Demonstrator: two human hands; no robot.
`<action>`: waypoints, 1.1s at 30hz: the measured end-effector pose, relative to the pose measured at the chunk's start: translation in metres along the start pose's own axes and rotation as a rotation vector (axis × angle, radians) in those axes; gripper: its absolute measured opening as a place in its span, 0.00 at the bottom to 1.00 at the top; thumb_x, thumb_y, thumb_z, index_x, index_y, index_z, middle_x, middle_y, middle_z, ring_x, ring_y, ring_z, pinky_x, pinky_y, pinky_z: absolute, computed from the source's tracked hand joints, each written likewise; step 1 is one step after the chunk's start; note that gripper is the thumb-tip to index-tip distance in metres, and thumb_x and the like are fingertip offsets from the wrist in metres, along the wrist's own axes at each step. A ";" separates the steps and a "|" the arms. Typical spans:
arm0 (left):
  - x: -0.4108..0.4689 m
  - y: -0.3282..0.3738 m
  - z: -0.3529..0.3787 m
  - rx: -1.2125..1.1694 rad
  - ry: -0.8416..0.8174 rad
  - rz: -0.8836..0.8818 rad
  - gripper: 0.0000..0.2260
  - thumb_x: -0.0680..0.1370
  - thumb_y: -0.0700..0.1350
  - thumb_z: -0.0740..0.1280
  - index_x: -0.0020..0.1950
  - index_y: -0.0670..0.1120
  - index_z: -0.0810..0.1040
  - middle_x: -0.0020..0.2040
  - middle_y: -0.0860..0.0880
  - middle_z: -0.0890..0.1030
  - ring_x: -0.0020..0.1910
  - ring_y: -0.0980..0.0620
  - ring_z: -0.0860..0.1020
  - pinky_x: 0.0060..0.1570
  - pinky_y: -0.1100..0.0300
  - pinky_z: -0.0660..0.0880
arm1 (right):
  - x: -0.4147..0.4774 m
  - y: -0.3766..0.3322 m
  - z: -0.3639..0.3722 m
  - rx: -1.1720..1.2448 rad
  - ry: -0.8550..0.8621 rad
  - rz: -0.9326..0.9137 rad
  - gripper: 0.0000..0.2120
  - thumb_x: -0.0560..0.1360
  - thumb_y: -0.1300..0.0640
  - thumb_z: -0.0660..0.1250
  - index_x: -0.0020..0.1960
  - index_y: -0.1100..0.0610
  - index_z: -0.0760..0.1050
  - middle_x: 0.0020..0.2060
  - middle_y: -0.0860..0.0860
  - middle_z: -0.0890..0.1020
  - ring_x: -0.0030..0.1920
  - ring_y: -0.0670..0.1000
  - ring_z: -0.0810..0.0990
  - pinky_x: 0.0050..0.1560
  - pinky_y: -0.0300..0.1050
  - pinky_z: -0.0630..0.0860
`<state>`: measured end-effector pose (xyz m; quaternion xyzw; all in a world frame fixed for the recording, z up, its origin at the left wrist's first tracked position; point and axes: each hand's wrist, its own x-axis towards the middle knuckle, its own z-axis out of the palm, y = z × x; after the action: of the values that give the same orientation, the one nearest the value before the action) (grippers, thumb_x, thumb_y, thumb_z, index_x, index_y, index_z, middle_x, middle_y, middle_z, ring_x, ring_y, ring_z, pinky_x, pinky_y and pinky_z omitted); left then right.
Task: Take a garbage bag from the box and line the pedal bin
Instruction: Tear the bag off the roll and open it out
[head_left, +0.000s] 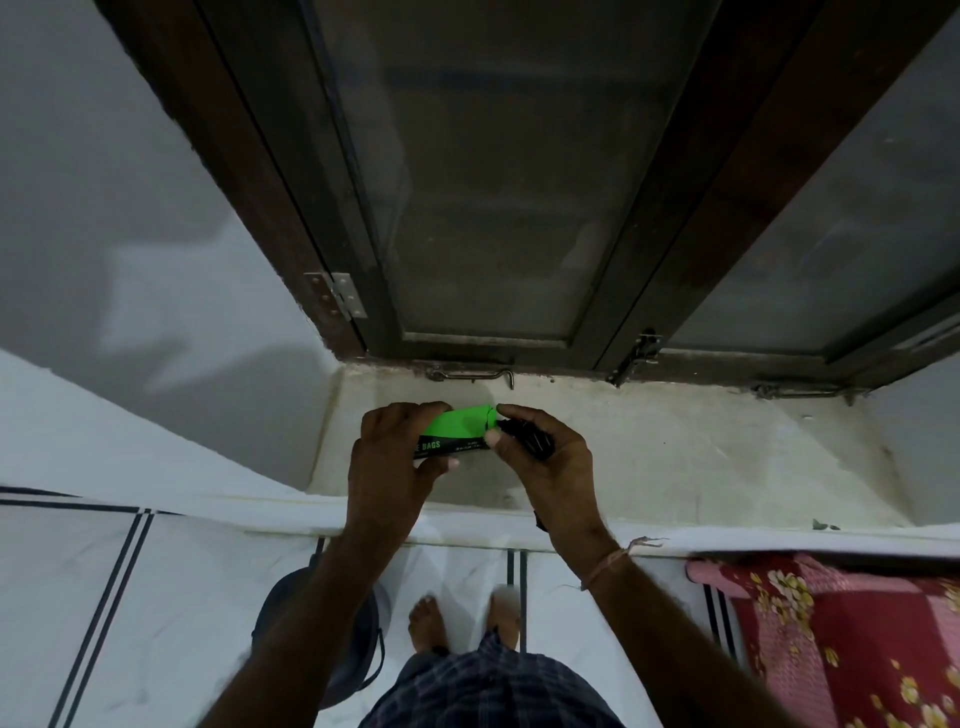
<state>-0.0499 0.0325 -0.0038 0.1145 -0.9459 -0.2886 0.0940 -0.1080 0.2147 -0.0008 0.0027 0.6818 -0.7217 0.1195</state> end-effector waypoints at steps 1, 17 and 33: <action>0.000 0.001 0.000 0.015 -0.004 0.005 0.26 0.70 0.52 0.78 0.67 0.53 0.77 0.60 0.50 0.80 0.61 0.46 0.72 0.50 0.48 0.78 | -0.001 0.001 0.001 -0.011 0.000 -0.006 0.16 0.71 0.70 0.76 0.59 0.66 0.82 0.54 0.56 0.87 0.55 0.47 0.86 0.57 0.39 0.81; -0.005 0.002 0.006 -0.079 -0.004 -0.028 0.26 0.70 0.55 0.73 0.68 0.54 0.76 0.61 0.51 0.79 0.61 0.47 0.71 0.50 0.49 0.78 | -0.002 0.011 -0.009 -0.038 0.002 -0.018 0.12 0.75 0.69 0.73 0.57 0.64 0.84 0.52 0.58 0.88 0.51 0.44 0.86 0.53 0.36 0.80; -0.012 0.000 0.015 -0.134 -0.006 -0.139 0.27 0.71 0.51 0.78 0.69 0.51 0.76 0.60 0.49 0.79 0.61 0.47 0.71 0.51 0.53 0.76 | 0.004 0.022 -0.002 -0.093 0.022 0.096 0.06 0.77 0.67 0.72 0.52 0.62 0.85 0.28 0.39 0.81 0.25 0.35 0.75 0.31 0.25 0.70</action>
<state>-0.0423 0.0435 -0.0178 0.1726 -0.9144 -0.3576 0.0785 -0.1085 0.2147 -0.0229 0.0377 0.7149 -0.6828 0.1462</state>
